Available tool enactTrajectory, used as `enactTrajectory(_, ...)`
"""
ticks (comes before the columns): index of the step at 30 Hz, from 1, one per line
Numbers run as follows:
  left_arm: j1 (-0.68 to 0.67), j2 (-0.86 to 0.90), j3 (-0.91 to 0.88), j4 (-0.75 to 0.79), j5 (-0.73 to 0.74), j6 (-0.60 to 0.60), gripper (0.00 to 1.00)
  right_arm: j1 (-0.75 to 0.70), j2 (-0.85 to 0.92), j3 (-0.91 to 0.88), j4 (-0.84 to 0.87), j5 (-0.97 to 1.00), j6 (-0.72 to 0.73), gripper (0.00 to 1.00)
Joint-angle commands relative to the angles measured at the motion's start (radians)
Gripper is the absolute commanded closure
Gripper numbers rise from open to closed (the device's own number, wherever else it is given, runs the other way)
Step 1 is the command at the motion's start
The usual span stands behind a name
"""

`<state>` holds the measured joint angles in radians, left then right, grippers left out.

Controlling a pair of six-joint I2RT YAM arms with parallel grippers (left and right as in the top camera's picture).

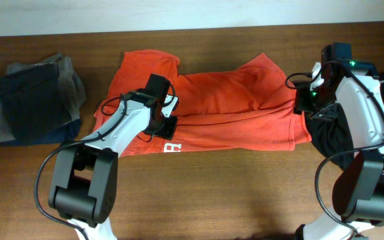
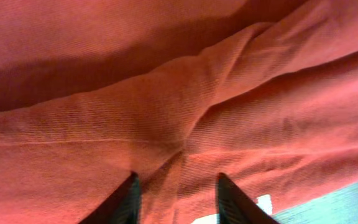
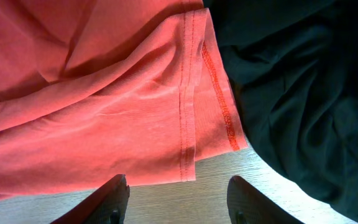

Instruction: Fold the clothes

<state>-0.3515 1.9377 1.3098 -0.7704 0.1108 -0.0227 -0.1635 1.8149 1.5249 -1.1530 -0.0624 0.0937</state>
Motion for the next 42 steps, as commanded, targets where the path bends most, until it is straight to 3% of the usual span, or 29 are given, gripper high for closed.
enactTrajectory(1, 0.003, 0.013, 0.001, 0.004, -0.034, 0.016, 0.73, 0.000, -0.010, 0.012, -0.004, -0.010, -0.007, 0.44)
enactTrajectory(9, 0.003, 0.013, 0.001, 0.029, -0.109, 0.016, 0.88, 0.000, -0.010, 0.012, -0.006, -0.010, -0.007, 0.44)
enactTrajectory(13, 0.002, 0.013, 0.002, 0.041, -0.108, 0.016, 0.99, 0.000, -0.010, 0.012, -0.007, -0.010, -0.007, 0.44)
enactTrajectory(26, 0.001, 0.013, 0.171, 0.036, -0.107, 0.016, 0.99, 0.000, -0.010, 0.012, -0.006, -0.009, -0.007, 0.44)
enactTrajectory(34, 0.001, 0.031, 0.177, 0.053, -0.107, 0.016, 0.99, 0.000, -0.010, 0.012, -0.004, -0.010, -0.007, 0.44)
enactTrajectory(35, 0.001, 0.032, 0.177, 0.050, -0.107, 0.016, 0.95, 0.000, -0.010, 0.012, -0.005, -0.010, -0.007, 0.44)
enactTrajectory(38, 0.001, 0.031, 0.177, 0.038, -0.108, 0.016, 0.64, 0.000, -0.010, 0.012, -0.005, -0.010, -0.007, 0.44)
enactTrajectory(40, 0.002, 0.031, 0.186, 0.022, -0.107, 0.016, 0.57, 0.000, -0.010, 0.012, -0.005, -0.010, -0.007, 0.44)
enactTrajectory(42, 0.003, 0.031, 0.208, -0.003, -0.107, 0.016, 0.57, 0.000, -0.010, 0.012, -0.004, -0.010, -0.007, 0.44)
